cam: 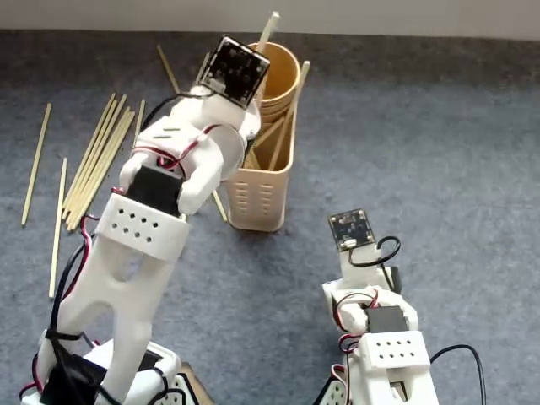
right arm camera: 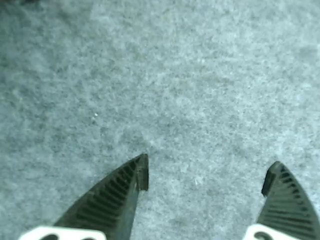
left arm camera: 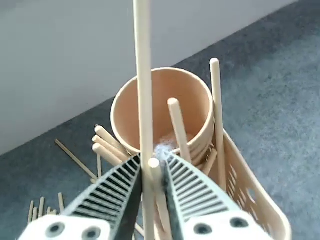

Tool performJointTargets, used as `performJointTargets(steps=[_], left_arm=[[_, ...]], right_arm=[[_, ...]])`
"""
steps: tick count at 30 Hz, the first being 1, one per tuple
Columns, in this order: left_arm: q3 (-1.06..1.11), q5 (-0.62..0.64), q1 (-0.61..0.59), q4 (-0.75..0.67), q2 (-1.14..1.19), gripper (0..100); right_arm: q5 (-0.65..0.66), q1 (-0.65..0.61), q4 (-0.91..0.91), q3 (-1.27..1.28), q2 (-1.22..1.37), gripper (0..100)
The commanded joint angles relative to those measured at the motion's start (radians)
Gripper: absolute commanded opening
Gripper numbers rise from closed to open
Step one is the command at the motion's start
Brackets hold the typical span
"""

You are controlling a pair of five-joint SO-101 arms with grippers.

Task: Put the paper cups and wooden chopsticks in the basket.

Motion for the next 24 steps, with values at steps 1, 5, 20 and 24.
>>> performJointTargets(steps=[1, 5, 20, 24], left_arm=[[-0.134, -0.005, -0.012, 0.051, -0.041, 4], [-0.243, 0.051, -0.012, 0.081, -0.041, 4], [-0.288, 0.387, -0.010, 0.066, -0.028, 4], [-0.219, 0.417, 0.010, 0.009, -0.030, 4]], right_arm=[[0.011, -0.010, -0.013, -0.025, -0.012, 35.8], [0.011, -0.010, -0.015, -0.025, -0.012, 35.8], [0.011, -0.010, -0.015, -0.025, -0.012, 35.8], [0.011, -0.010, -0.015, -0.025, -0.012, 35.8]])
